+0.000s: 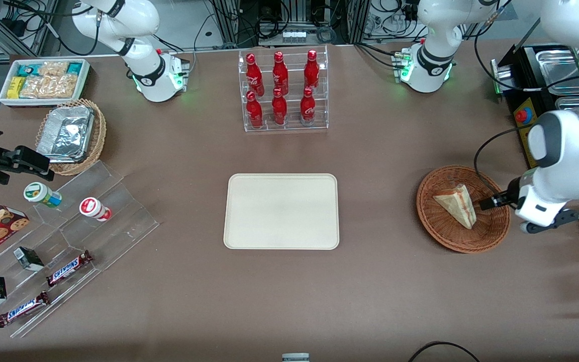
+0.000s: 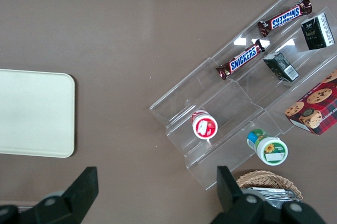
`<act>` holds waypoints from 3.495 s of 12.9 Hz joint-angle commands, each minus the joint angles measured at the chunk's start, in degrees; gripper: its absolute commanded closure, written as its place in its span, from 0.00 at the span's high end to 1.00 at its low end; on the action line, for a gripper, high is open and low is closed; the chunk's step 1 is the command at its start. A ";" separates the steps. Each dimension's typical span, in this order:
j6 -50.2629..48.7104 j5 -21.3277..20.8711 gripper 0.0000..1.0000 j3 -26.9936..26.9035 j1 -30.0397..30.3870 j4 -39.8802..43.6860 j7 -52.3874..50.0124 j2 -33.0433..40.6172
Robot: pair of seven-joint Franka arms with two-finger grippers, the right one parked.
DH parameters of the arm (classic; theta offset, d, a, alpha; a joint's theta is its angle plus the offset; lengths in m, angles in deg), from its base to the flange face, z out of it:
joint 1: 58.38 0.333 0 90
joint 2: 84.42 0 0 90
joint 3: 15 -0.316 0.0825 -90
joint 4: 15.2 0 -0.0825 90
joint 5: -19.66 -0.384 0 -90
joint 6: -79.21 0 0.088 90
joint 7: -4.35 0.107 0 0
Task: Place sandwich from basket to tray
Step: 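Move the left gripper down over the sandwich in the wicker basket, then close the left gripper on the wrapped sandwich, then lift the sandwich and carry it over the cream tray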
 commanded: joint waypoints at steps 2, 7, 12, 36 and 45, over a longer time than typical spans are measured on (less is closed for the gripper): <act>4.24 0.49 1.00 0.51 0.97 -1.03 -10.31 -2.74; 4.68 6.20 1.00 0.60 0.62 -1.03 -13.51 -5.56; 4.76 7.08 1.00 0.86 -0.35 -3.04 -13.42 -6.62; -8.42 2.16 0.23 4.38 -32.59 22.77 -8.85 -16.18; 4.32 5.58 0.26 4.38 -38.06 25.08 -10.26 -24.98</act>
